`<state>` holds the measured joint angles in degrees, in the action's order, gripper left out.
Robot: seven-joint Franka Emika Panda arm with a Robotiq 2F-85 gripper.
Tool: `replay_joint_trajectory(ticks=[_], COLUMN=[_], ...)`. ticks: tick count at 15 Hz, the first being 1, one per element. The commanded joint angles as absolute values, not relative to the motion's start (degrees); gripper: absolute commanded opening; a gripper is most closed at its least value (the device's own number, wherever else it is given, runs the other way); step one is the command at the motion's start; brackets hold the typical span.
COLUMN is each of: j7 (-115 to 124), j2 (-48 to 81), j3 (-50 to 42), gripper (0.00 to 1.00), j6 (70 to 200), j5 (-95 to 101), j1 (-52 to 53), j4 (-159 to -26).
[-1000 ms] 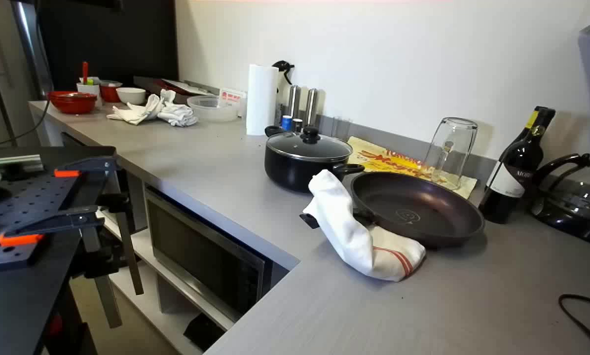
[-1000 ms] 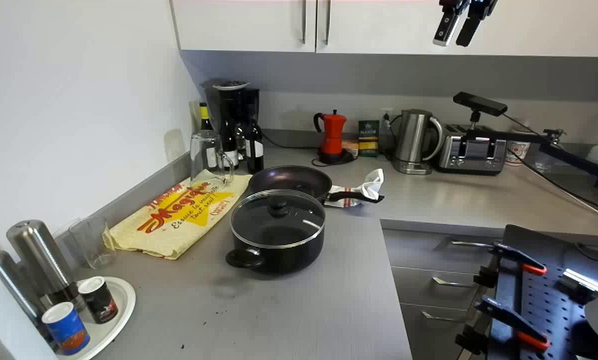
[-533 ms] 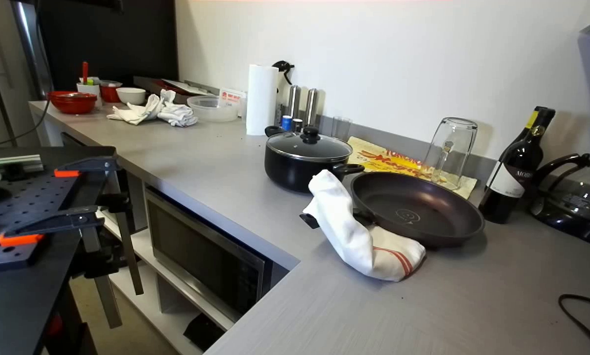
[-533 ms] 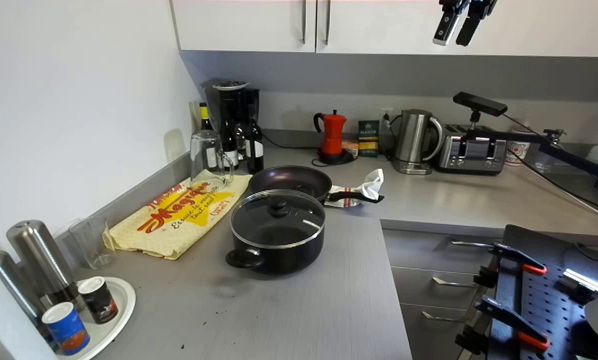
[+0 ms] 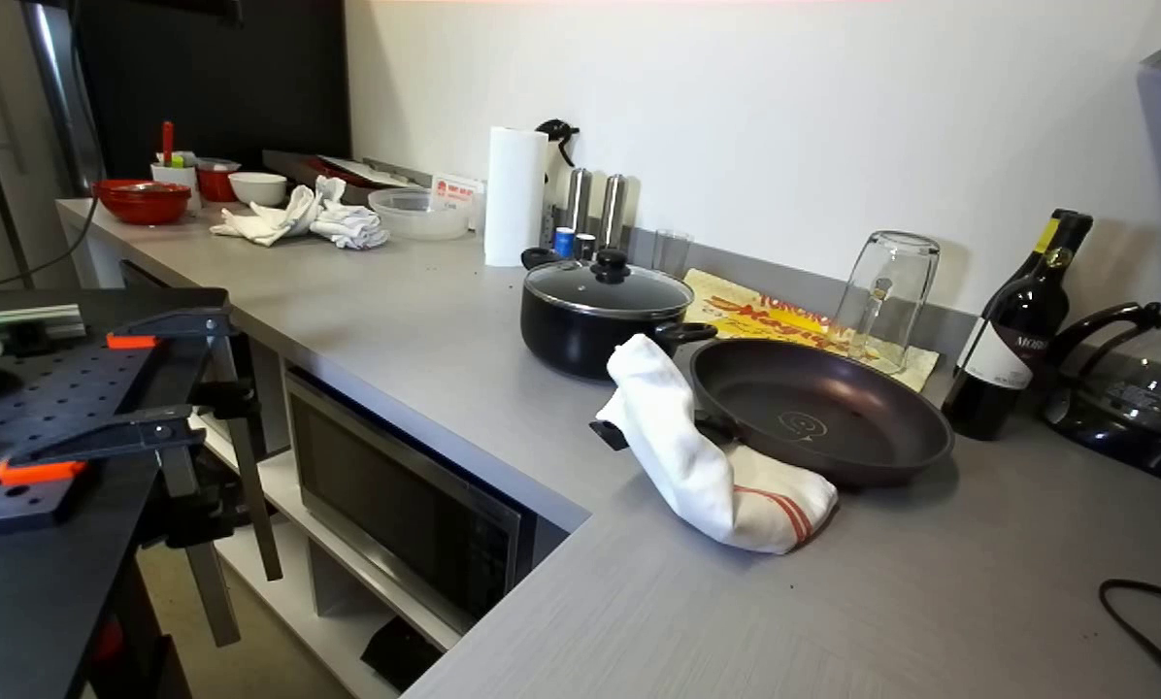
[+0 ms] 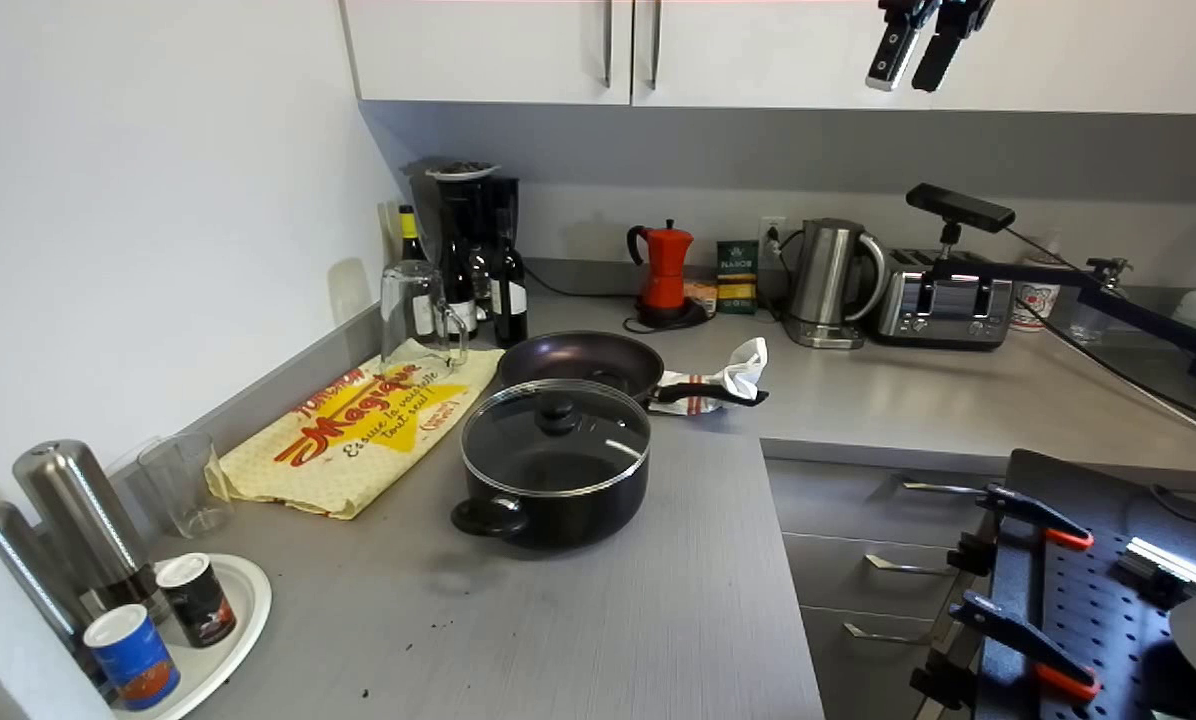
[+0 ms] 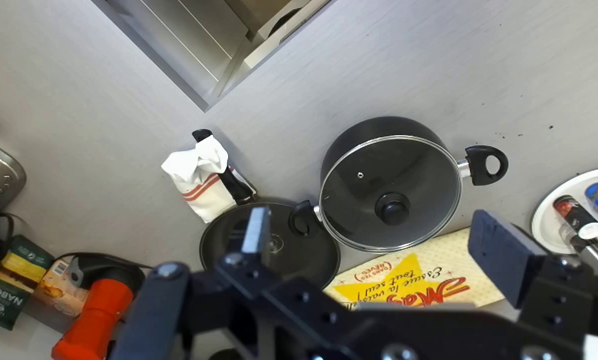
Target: Remove the lid from the pot
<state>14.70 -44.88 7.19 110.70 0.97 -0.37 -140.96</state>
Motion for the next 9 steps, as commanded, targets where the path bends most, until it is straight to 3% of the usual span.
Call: replay_joint_trajectory(ticks=[1, 9], j7=[14.62, 14.54], j2=[-44.85, -41.83], j3=[7.24, 7.49], gripper=[1.0, 1.0], j6=[110.6, 112.15], j5=[0.91, 0.91], j1=[-0.47, -0.47], j4=[-140.85, -139.65])
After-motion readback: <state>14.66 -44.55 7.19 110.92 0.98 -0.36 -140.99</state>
